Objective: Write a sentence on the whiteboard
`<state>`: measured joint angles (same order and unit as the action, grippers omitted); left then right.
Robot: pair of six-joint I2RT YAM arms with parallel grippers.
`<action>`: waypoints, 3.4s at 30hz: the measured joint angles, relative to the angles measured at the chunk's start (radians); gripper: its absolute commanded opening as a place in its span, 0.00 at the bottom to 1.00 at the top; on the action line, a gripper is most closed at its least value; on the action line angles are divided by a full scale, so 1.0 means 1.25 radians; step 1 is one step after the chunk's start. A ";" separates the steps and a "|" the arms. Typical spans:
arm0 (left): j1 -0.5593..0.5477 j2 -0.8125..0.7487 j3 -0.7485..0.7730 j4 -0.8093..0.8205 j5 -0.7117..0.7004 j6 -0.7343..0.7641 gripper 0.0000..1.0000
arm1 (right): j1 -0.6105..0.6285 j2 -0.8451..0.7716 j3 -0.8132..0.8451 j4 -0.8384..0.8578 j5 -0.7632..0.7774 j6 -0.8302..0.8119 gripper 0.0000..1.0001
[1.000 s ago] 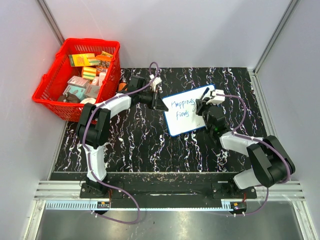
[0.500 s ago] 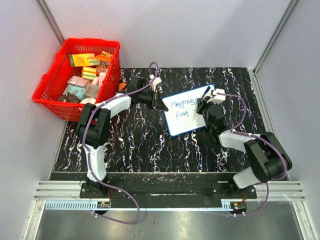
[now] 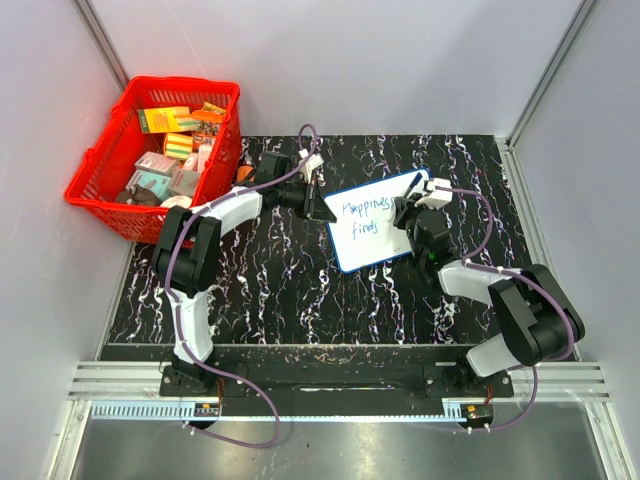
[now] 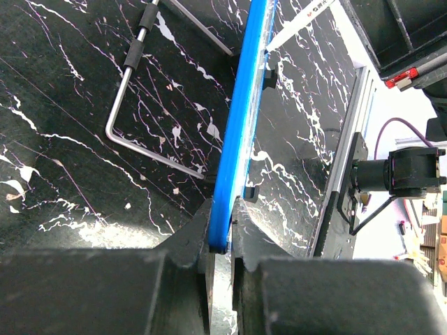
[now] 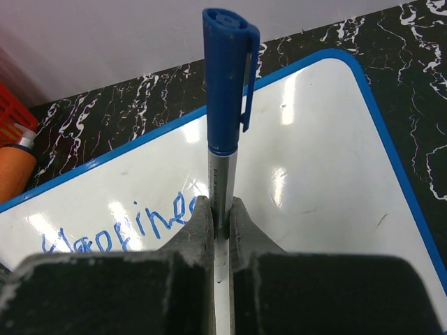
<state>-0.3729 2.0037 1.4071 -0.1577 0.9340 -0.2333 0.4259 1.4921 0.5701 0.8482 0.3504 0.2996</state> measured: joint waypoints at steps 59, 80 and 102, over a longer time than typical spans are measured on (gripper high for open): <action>0.000 0.000 0.000 -0.001 -0.001 0.000 0.00 | -0.029 -0.009 0.025 -0.072 -0.010 0.031 0.00; 0.000 0.000 0.000 -0.001 -0.001 0.000 0.00 | -0.030 -0.009 0.002 -0.073 -0.055 0.061 0.00; -0.006 -0.012 0.010 -0.036 -0.013 0.035 0.00 | -0.034 -0.160 -0.042 -0.129 -0.099 0.060 0.00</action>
<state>-0.3805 1.9888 1.4193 -0.2028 0.9180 -0.1898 0.3836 1.2926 0.5175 0.6865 0.2272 0.3752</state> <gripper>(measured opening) 0.117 0.059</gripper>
